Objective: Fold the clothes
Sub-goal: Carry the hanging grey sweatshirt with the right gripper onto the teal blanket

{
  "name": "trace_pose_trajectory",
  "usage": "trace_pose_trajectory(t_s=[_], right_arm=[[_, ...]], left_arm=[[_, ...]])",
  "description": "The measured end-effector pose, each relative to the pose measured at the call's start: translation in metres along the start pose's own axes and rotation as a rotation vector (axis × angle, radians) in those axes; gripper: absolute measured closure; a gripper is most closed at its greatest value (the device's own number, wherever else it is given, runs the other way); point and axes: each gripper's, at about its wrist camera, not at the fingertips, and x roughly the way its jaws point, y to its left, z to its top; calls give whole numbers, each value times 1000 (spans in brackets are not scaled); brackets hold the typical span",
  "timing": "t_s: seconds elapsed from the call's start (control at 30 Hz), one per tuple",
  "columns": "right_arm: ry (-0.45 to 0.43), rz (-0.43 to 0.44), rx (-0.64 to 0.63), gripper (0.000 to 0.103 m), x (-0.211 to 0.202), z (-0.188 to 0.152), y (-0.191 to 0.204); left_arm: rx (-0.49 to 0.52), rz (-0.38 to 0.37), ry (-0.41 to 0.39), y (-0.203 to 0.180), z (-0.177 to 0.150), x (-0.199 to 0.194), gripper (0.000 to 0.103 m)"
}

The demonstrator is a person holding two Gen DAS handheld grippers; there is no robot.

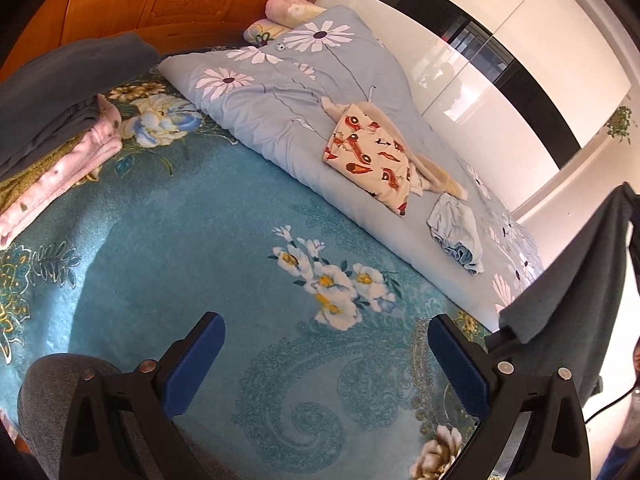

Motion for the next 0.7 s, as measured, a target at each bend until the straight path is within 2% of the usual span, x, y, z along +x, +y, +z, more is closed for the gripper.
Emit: trace_pose_trajectory(t_s=[0.27, 0.43, 0.53, 0.67, 0.7], right_arm=[[232, -2, 49, 99, 151, -55, -2], [377, -4, 79, 98, 246, -89, -4], [490, -28, 107, 97, 284, -121, -10], [604, -50, 73, 95, 305, -142, -10], [614, -47, 41, 86, 304, -142, -6]], left_arm=[[-131, 44, -81, 44, 13, -22, 0], [-185, 58, -66, 60, 16, -18, 0], [-183, 68, -42, 63, 14, -11, 0], [-180, 65, -20, 63, 14, -3, 0], [-177, 65, -17, 63, 14, -1, 0]])
